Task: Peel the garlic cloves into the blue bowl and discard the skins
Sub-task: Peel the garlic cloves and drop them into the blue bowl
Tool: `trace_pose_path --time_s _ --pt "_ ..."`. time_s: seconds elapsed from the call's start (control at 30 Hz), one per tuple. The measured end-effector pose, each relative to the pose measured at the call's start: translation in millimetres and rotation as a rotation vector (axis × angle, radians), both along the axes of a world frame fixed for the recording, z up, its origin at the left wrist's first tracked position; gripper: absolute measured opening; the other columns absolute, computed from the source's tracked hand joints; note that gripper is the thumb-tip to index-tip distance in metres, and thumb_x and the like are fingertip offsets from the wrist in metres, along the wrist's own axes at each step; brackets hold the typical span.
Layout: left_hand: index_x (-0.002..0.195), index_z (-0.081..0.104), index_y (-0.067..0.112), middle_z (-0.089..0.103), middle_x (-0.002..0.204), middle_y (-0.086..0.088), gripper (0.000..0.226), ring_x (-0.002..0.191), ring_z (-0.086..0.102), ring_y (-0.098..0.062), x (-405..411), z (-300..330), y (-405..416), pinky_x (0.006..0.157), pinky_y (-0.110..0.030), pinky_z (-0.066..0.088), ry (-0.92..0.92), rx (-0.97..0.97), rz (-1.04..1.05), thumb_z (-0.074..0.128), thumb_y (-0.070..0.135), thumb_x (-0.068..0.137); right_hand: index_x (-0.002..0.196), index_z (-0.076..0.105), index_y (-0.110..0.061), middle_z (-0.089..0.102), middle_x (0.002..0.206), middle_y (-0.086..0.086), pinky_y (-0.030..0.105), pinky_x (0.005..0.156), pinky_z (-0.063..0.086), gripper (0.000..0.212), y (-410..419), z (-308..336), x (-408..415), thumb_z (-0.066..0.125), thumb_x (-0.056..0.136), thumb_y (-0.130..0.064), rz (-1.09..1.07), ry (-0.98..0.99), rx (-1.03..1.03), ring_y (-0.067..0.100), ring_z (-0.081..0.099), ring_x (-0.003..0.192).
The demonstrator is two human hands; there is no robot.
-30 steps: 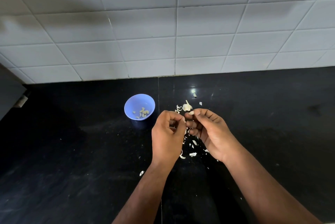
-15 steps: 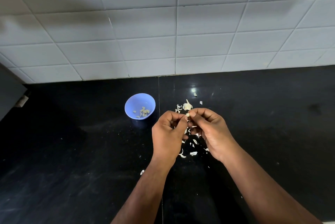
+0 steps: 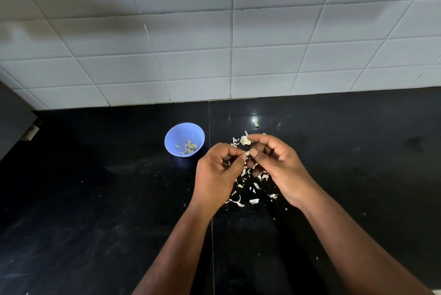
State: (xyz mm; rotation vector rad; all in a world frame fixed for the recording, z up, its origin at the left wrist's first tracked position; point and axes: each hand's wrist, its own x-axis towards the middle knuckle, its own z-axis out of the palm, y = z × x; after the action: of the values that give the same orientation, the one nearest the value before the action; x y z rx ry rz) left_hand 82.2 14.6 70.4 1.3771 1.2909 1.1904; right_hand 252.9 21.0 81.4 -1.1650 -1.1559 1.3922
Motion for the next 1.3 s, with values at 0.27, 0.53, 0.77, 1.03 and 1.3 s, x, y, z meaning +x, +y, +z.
trace_pose_path --time_s 0.27,0.53,0.77,1.03,1.3 --pt "0.094 0.075 0.025 0.073 0.092 0.013 0.006 0.087 0.070 -0.008 -14.1 11.2 6.0 0.076 -0.017 0.053 0.206 0.040 -0.092 0.078 0.020 0.097 0.112 0.081 -0.012 0.072 0.092 0.009 0.027 0.062 0.054 0.020 2.3 9.4 16.4 0.067 0.099 -0.012 0.175 -0.032 -0.085 0.020 0.067 0.078" --pt "0.096 0.078 0.019 0.070 0.092 0.011 0.004 0.086 0.068 -0.012 -15.6 12.6 3.6 0.074 -0.018 0.054 0.290 0.137 -0.100 0.078 0.015 0.096 0.103 0.080 -0.005 0.076 0.089 0.011 0.027 0.059 0.054 0.013 2.2 8.8 16.9 0.076 0.091 -0.006 0.122 -0.056 -0.091 0.019 0.069 0.077" --pt "0.089 0.076 0.019 0.070 0.086 0.008 0.008 0.078 0.068 -0.013 -13.8 6.3 -0.1 0.070 -0.022 0.055 0.257 0.097 -0.084 0.080 0.013 0.092 0.097 0.080 -0.011 0.075 0.085 0.008 0.029 0.060 0.055 0.010 0.5 6.3 15.0 0.080 0.087 -0.012 0.124 -0.155 0.002 0.019 0.069 0.077" --pt "0.091 0.077 0.019 0.072 0.087 0.004 0.009 0.078 0.066 -0.009 -15.8 2.6 -2.3 0.072 -0.025 0.054 0.108 -0.009 -0.168 0.078 0.011 0.094 0.092 0.075 -0.017 0.070 0.082 0.012 0.032 0.059 0.053 0.013 -0.3 3.8 17.7 0.074 0.094 -0.004 0.197 -0.233 0.039 0.025 0.066 0.079" --pt "0.087 0.076 0.021 0.073 0.085 -0.007 0.014 0.079 0.065 -0.017 -7.1 -0.9 -7.2 0.078 -0.038 0.055 -0.109 -0.122 -0.096 0.077 0.010 0.095 0.093 0.067 -0.006 0.068 0.085 0.008 0.032 0.058 0.052 0.011 -5.6 0.9 3.9 0.061 0.101 -0.001 0.108 -0.150 -0.020 0.018 0.070 0.077"
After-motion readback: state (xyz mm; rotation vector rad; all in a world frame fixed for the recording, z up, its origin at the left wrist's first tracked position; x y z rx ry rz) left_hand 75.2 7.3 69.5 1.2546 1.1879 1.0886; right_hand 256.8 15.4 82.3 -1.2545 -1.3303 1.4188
